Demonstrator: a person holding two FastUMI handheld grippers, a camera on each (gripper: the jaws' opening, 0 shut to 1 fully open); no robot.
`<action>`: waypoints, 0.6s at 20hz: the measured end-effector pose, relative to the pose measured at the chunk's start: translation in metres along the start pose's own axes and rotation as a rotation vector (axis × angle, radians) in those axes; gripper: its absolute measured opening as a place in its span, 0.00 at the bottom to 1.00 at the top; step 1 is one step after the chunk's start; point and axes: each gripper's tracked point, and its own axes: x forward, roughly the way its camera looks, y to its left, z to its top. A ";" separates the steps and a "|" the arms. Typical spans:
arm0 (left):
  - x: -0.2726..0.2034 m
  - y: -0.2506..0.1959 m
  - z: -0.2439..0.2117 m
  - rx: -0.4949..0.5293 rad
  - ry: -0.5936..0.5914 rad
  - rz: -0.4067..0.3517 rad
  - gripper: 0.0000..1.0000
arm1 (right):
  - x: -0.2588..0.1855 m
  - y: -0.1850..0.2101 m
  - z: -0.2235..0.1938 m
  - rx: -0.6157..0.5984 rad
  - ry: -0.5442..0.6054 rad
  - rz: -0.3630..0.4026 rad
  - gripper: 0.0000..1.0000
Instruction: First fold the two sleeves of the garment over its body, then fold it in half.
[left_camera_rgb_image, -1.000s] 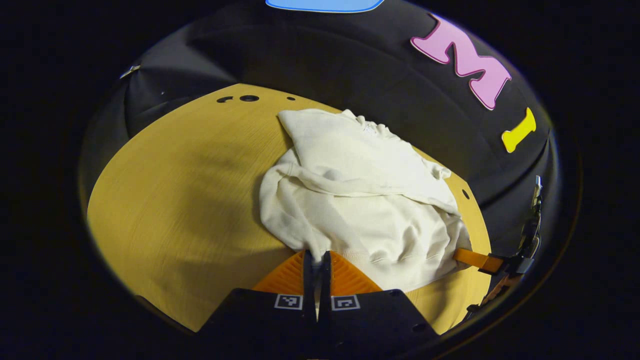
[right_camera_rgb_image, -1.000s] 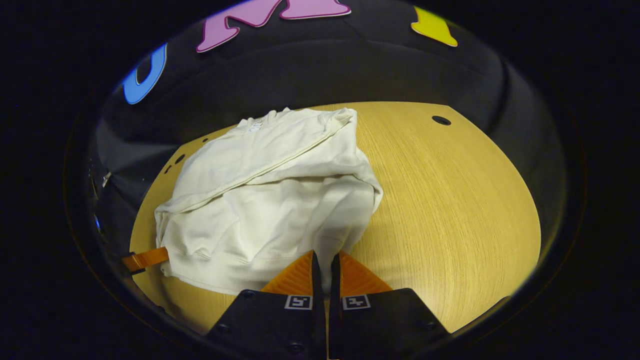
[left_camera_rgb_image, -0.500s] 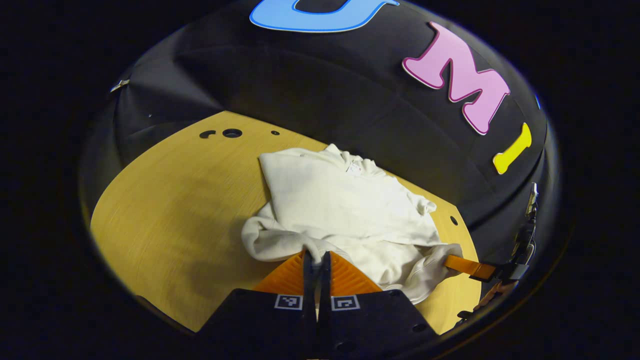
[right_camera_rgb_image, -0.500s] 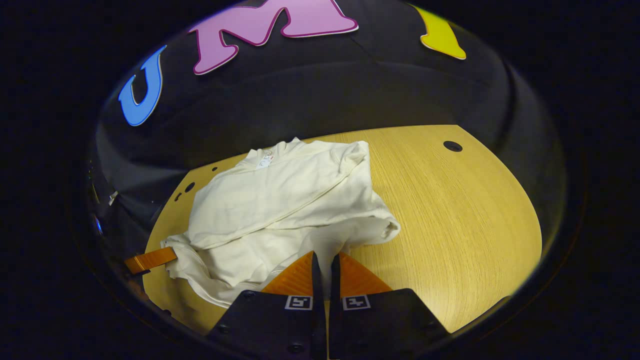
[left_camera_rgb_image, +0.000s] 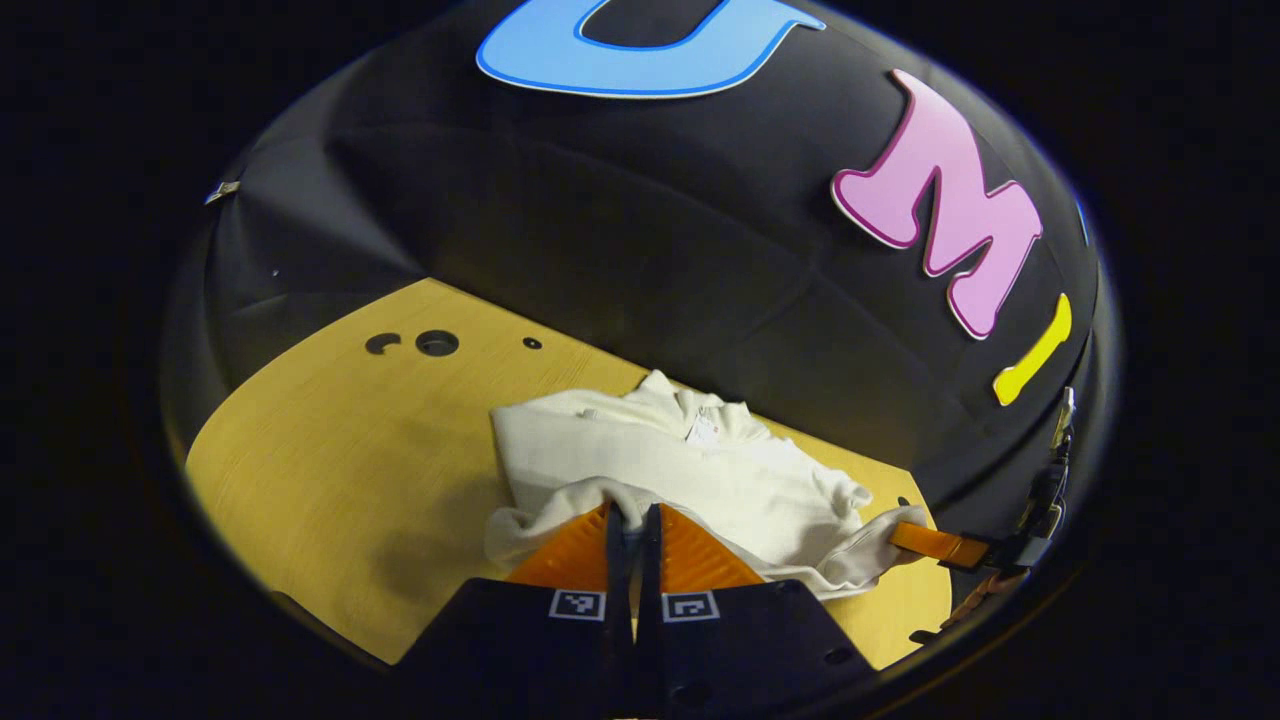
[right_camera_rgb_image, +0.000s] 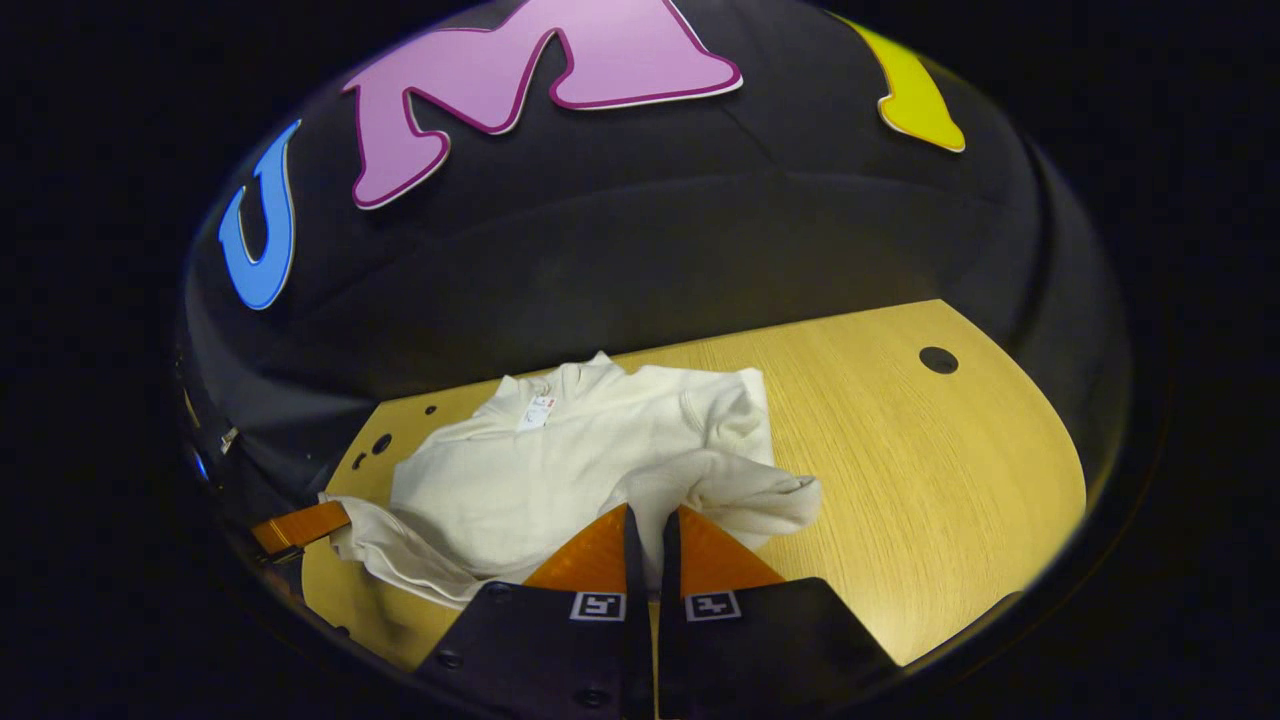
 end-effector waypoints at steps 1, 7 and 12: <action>0.009 -0.001 0.010 0.002 -0.015 -0.001 0.06 | 0.007 0.001 0.009 0.002 -0.013 -0.002 0.07; 0.053 0.008 0.047 -0.004 -0.061 0.012 0.06 | 0.047 0.011 0.052 -0.016 -0.080 -0.017 0.06; 0.099 0.025 0.064 -0.023 -0.069 0.050 0.06 | 0.089 0.005 0.059 0.032 -0.089 -0.054 0.06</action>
